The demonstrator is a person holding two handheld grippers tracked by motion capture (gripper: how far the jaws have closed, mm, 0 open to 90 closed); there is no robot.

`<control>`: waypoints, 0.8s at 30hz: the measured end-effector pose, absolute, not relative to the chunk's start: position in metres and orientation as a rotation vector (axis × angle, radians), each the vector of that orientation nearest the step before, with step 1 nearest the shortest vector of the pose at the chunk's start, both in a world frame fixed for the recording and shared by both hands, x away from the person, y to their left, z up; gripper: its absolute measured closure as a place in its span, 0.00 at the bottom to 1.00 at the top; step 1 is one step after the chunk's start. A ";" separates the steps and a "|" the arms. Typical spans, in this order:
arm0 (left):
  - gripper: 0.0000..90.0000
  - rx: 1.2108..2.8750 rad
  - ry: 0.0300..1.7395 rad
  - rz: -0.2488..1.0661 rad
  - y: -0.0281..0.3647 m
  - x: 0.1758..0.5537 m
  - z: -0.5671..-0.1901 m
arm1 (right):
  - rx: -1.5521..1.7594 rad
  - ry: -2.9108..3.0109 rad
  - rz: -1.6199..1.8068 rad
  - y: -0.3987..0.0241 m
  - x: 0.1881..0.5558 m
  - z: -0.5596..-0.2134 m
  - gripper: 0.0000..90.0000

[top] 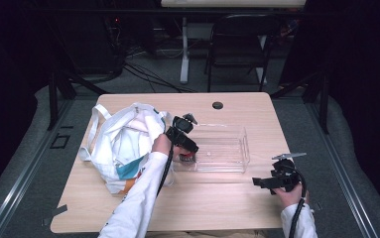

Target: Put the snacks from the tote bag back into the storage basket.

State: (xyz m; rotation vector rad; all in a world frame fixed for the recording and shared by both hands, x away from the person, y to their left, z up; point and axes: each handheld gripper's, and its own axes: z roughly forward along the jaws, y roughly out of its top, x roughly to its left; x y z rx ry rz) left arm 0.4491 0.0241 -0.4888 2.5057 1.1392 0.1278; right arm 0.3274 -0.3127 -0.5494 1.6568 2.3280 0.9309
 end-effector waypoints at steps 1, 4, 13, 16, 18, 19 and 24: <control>0.29 2.508 1.140 0.124 0.024 0.449 -0.490 | 1.656 2.329 0.929 -0.313 0.328 -0.549 0.10; 0.29 2.505 1.135 0.146 0.022 0.449 -0.491 | 1.656 2.330 0.928 -0.313 0.328 -0.550 0.10; 0.29 2.504 1.145 0.169 0.018 0.447 -0.493 | 1.651 2.334 0.932 -0.312 0.327 -0.549 0.10; 0.29 2.493 1.157 0.162 0.019 0.447 -0.493 | 1.660 2.323 0.932 -0.313 0.326 -0.549 0.10; 0.28 2.491 1.159 0.160 0.019 0.446 -0.493 | 1.661 2.325 0.934 -0.313 0.326 -0.549 0.10; 0.28 2.489 1.159 0.162 0.019 0.446 -0.493 | 1.660 2.325 0.933 -0.313 0.326 -0.549 0.10; 0.29 2.504 1.151 0.150 0.020 0.445 -0.493 | 1.653 2.335 0.929 -0.312 0.327 -0.549 0.10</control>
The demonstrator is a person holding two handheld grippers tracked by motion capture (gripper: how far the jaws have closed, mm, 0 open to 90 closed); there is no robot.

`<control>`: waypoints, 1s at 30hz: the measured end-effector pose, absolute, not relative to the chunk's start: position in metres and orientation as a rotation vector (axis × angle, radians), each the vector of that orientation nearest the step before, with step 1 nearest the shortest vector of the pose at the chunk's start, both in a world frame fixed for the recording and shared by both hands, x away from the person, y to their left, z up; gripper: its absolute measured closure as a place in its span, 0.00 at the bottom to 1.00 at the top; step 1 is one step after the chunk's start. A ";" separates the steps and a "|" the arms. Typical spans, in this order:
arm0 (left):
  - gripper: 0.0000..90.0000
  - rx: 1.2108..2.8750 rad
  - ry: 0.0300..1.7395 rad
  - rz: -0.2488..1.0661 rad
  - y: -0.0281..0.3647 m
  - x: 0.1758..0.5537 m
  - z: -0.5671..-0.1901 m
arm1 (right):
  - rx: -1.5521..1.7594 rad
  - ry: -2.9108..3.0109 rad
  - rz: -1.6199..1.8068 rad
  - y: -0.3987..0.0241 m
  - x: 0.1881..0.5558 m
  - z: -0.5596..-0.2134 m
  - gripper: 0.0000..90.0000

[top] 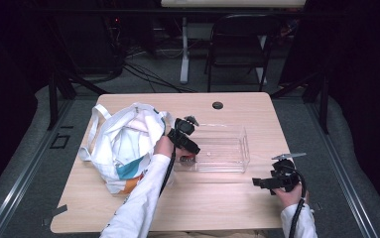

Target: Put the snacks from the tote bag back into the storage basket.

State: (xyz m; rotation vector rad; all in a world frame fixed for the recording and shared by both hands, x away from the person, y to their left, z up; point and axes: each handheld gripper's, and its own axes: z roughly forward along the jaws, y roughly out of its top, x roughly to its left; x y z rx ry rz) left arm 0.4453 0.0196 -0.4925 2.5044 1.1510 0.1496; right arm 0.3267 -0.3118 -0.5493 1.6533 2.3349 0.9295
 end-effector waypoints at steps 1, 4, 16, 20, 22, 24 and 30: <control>0.29 2.507 1.149 0.145 0.020 0.445 -0.492 | 1.655 2.335 0.928 -0.312 0.327 -0.549 0.10; 0.29 2.514 1.149 0.142 0.021 0.445 -0.492 | 1.667 2.311 0.939 -0.312 0.326 -0.550 0.10; 0.22 2.459 1.152 0.147 0.022 0.444 -0.484 | 1.665 2.316 0.945 -0.312 0.326 -0.550 0.10; 0.15 2.439 1.140 0.167 0.023 0.442 -0.474 | 1.658 2.333 0.929 -0.313 0.326 -0.549 0.10; 0.13 2.433 1.128 0.175 0.025 0.440 -0.469 | 1.661 2.323 0.929 -0.313 0.326 -0.549 0.10; 0.11 2.423 1.127 0.188 0.026 0.438 -0.466 | 1.662 2.318 0.935 -0.313 0.326 -0.549 0.10; 0.03 2.392 1.116 0.227 0.042 0.431 -0.448 | 1.660 2.318 0.940 -0.314 0.325 -0.548 0.10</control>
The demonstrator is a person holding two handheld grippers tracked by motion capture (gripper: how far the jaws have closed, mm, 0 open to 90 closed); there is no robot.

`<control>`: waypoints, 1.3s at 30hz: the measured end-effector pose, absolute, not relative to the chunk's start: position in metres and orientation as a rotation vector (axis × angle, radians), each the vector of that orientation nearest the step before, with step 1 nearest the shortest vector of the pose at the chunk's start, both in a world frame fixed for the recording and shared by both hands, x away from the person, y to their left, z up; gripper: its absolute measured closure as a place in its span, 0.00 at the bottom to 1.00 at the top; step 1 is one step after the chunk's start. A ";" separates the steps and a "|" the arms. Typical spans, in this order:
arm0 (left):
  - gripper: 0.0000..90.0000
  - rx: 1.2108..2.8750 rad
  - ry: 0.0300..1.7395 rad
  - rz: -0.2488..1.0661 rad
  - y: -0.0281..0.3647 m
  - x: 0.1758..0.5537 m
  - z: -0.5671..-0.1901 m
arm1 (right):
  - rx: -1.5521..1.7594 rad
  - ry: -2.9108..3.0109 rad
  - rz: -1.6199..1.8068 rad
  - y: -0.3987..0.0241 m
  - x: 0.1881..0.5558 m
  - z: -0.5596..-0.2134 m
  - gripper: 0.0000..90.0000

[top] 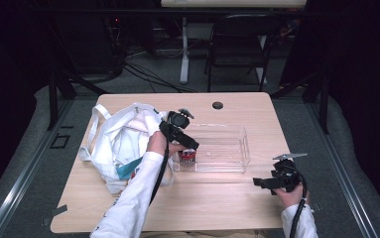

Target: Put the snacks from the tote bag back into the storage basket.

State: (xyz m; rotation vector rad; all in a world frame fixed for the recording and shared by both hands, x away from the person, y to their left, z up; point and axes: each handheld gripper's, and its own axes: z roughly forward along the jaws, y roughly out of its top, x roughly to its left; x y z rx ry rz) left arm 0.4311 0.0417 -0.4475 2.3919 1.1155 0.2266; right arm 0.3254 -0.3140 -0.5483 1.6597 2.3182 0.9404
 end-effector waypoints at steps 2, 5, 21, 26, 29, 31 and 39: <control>0.02 2.376 1.113 0.234 0.049 0.428 -0.441 | 1.659 2.316 0.941 -0.314 0.325 -0.548 0.10; 0.01 2.363 1.098 0.253 0.060 0.421 -0.433 | 1.660 2.315 0.942 -0.314 0.325 -0.548 0.10; 0.01 2.304 1.098 0.336 0.112 0.381 -0.431 | 1.663 2.321 0.941 -0.314 0.326 -0.549 0.10; 0.01 2.287 1.104 0.366 0.128 0.366 -0.437 | 1.663 2.319 0.937 -0.314 0.325 -0.549 0.10; 0.01 2.285 1.106 0.376 0.137 0.356 -0.443 | 1.668 2.315 0.937 -0.314 0.325 -0.549 0.10; 0.01 2.285 1.107 0.388 0.141 0.350 -0.446 | 1.666 2.317 0.932 -0.314 0.325 -0.549 0.10; 0.02 2.246 1.137 0.415 0.158 0.327 -0.466 | 1.663 2.319 0.929 -0.314 0.325 -0.549 0.10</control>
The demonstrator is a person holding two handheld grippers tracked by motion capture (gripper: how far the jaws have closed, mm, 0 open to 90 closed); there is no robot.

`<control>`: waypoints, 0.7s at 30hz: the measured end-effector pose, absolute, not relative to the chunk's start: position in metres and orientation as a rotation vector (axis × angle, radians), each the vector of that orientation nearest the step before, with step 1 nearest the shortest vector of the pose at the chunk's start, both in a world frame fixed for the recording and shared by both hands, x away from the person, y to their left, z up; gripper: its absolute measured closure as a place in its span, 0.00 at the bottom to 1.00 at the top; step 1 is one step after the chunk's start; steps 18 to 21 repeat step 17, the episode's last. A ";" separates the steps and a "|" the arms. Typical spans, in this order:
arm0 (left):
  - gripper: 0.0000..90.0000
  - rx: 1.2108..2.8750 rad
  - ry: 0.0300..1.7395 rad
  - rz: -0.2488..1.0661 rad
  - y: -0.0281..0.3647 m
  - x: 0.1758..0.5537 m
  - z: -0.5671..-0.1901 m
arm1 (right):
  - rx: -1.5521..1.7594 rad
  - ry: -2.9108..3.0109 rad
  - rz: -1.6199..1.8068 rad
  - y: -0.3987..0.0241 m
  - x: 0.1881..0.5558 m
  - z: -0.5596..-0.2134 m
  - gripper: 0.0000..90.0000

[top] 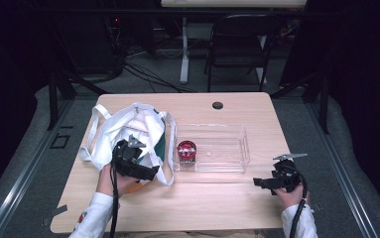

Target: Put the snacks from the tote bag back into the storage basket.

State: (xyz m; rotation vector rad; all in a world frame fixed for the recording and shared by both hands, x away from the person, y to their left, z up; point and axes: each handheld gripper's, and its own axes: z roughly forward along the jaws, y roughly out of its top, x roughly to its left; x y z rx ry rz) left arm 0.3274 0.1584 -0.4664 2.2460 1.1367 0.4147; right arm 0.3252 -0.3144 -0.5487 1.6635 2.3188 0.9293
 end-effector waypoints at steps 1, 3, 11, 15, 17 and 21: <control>0.02 2.237 1.140 0.411 0.160 0.325 -0.469 | 1.663 2.315 0.930 -0.314 0.325 -0.549 0.10; 0.02 2.226 1.143 0.415 0.163 0.320 -0.475 | 1.663 2.317 0.929 -0.314 0.325 -0.549 0.10; 0.02 2.229 1.109 0.442 0.165 0.312 -0.482 | 1.659 2.319 0.921 -0.312 0.325 -0.549 0.10; 0.01 2.245 1.098 0.462 0.164 0.310 -0.484 | 1.656 2.323 0.929 -0.314 0.326 -0.549 0.10; 0.01 2.241 1.095 0.471 0.163 0.310 -0.484 | 1.657 2.316 0.936 -0.314 0.326 -0.549 0.10; 0.01 2.241 1.095 0.471 0.163 0.310 -0.484 | 1.657 2.316 0.936 -0.314 0.326 -0.549 0.10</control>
